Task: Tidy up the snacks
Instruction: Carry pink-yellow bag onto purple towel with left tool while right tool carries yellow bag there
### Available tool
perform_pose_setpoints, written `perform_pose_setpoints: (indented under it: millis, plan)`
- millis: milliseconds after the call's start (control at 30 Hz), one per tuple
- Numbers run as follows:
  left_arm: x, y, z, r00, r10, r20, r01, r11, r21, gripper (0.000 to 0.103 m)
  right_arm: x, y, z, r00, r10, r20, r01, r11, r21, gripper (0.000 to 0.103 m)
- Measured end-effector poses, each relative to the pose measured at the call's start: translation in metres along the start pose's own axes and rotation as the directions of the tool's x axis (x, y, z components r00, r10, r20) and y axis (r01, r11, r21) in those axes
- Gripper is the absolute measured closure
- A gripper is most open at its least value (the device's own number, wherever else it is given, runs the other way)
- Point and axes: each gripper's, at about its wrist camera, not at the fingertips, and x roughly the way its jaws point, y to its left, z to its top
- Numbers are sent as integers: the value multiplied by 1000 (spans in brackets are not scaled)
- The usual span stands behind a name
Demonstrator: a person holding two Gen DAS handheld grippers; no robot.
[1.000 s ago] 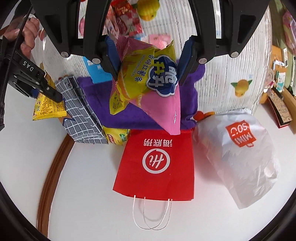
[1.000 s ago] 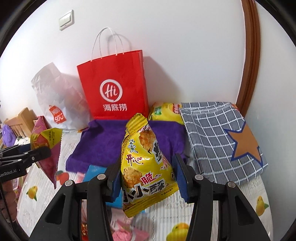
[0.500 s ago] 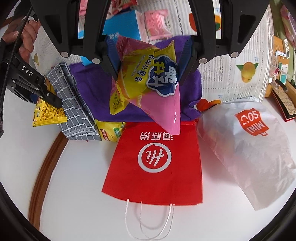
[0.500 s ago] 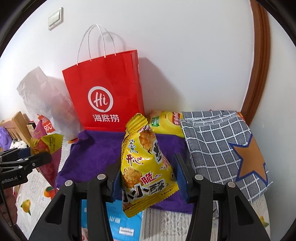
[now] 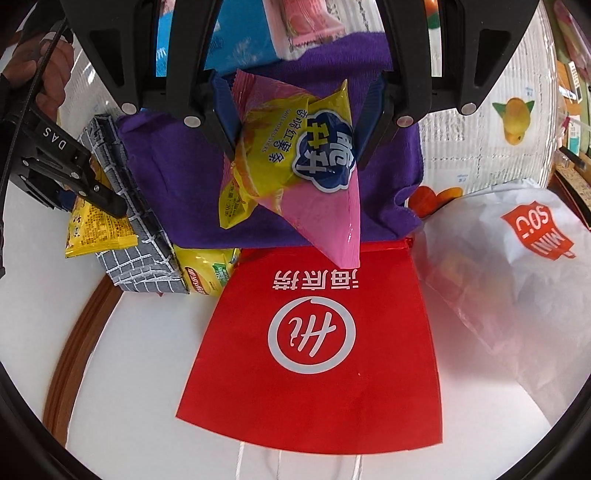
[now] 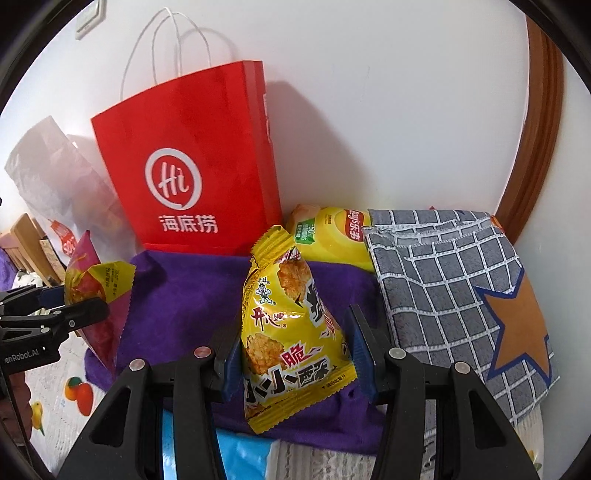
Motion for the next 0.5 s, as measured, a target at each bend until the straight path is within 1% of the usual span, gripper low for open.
perform_pose_setpoints:
  millis: [233, 333, 433, 500]
  plan:
    - [22, 4, 7, 1000, -9, -18, 9, 1000, -9, 48, 23, -4, 6, 1000, 8, -11, -8, 1000, 1, 53]
    - [34, 5, 7, 999, -4, -37, 4, 1000, -2, 48, 36, -4, 4, 999, 7, -36, -8, 1000, -13, 53]
    - [43, 10, 3, 998, -6, -60, 6, 1000, -11, 48, 49, -5, -1, 998, 13, -65, -15, 1000, -23, 53]
    - [48, 15, 2, 997, -2, -71, 1, 1000, -23, 48, 57, -6, -5, 996, 4, -85, -6, 1000, -22, 53]
